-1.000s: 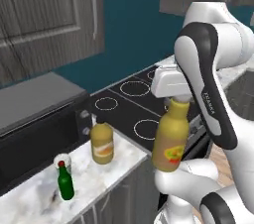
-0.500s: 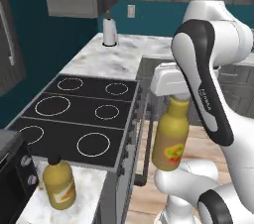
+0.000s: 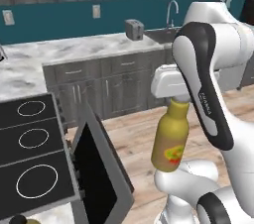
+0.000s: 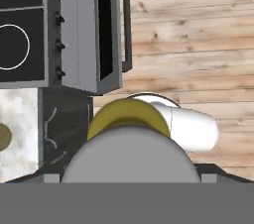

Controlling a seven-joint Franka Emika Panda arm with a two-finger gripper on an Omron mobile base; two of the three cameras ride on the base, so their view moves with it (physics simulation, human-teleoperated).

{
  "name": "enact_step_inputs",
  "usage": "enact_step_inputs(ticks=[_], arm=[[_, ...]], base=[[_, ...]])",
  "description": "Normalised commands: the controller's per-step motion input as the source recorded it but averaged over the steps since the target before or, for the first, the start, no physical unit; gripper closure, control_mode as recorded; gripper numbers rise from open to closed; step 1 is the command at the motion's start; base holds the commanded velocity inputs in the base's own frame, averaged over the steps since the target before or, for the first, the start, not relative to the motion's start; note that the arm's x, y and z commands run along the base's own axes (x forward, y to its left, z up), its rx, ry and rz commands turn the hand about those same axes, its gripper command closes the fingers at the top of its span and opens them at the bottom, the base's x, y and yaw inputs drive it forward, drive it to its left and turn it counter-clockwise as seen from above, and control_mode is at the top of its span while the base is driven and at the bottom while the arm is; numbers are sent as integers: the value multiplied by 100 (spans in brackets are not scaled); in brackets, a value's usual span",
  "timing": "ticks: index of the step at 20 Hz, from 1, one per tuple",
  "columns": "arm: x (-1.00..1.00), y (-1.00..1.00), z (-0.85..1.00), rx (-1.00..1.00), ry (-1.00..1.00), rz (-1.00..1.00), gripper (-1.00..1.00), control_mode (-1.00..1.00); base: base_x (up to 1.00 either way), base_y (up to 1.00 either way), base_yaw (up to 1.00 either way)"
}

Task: Move the drinks to the dining counter.

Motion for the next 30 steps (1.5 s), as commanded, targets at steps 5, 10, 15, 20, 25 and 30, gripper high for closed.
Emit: enact_step_inputs(ticks=[5,10,15,20,25,30], arm=[[0,0,0,0,0,0,100,100],[0,0,0,0,0,0,100,100],[0,0,0,0,0,0,100,100],[0,0,0,0,0,0,100,100],[0,0,0,0,0,0,100,100],[0,0,0,0,0,0,100,100]], base=[[0,-5,-92],[0,-32,-84],[0,-64,-73],[10,-92,-64],[42,-98,-52],[96,-38,-28]])
